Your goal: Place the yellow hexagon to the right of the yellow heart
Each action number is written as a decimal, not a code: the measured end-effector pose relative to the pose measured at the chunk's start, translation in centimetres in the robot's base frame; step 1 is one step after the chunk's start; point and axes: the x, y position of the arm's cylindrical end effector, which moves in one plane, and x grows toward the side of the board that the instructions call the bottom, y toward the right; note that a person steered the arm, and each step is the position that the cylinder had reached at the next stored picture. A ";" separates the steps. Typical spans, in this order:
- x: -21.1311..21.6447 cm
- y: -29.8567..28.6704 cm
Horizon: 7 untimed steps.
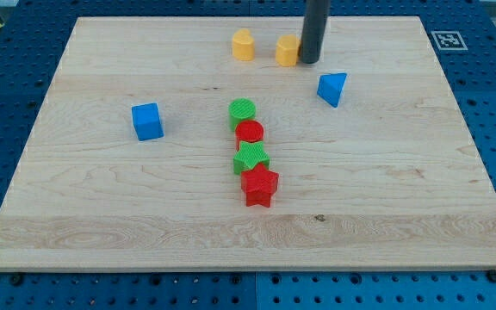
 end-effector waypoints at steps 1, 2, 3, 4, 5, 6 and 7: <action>-0.8 -0.2; -0.5 2.2; 2.8 3.3; 4.5 0.8; 4.1 -1.2; 4.0 -1.2; 2.2 -1.2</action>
